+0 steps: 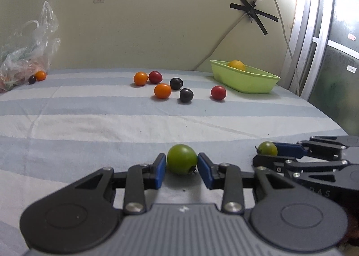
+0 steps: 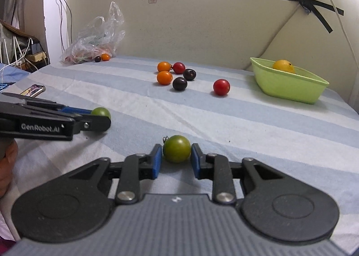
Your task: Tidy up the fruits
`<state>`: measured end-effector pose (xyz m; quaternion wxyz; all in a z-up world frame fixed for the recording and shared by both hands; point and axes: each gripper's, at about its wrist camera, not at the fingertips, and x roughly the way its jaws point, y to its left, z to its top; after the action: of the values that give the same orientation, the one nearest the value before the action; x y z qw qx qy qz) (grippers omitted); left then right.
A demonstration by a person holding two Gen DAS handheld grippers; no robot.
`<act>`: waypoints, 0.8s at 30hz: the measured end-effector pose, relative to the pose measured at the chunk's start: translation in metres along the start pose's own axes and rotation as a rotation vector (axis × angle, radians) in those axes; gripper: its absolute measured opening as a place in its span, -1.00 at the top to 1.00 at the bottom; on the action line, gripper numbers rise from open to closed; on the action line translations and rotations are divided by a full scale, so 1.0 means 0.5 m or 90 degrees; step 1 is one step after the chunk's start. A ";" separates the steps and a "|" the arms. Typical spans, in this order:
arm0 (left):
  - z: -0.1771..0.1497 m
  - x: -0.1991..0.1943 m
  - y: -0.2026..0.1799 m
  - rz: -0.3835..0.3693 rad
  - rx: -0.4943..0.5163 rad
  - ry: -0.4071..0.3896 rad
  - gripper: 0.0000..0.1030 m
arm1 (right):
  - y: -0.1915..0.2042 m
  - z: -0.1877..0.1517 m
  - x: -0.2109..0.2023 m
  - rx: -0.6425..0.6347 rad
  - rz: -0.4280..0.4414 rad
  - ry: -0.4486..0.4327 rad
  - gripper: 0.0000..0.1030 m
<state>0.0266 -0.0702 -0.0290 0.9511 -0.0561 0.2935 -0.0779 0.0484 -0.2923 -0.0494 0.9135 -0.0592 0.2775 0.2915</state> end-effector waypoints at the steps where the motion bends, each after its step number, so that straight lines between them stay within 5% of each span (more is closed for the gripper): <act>1: -0.001 0.000 0.000 0.000 0.001 0.000 0.37 | -0.001 -0.001 0.000 0.001 0.001 0.000 0.36; 8: -0.001 0.001 -0.001 0.006 0.001 -0.001 0.31 | -0.004 -0.003 -0.002 0.007 0.009 -0.002 0.15; 24: -0.001 -0.003 0.002 0.009 -0.003 -0.008 0.13 | -0.003 -0.003 -0.004 0.010 0.013 -0.004 0.08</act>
<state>0.0252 -0.0690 -0.0286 0.9533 -0.0568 0.2881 -0.0704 0.0470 -0.2950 -0.0497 0.9119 -0.0481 0.2774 0.2987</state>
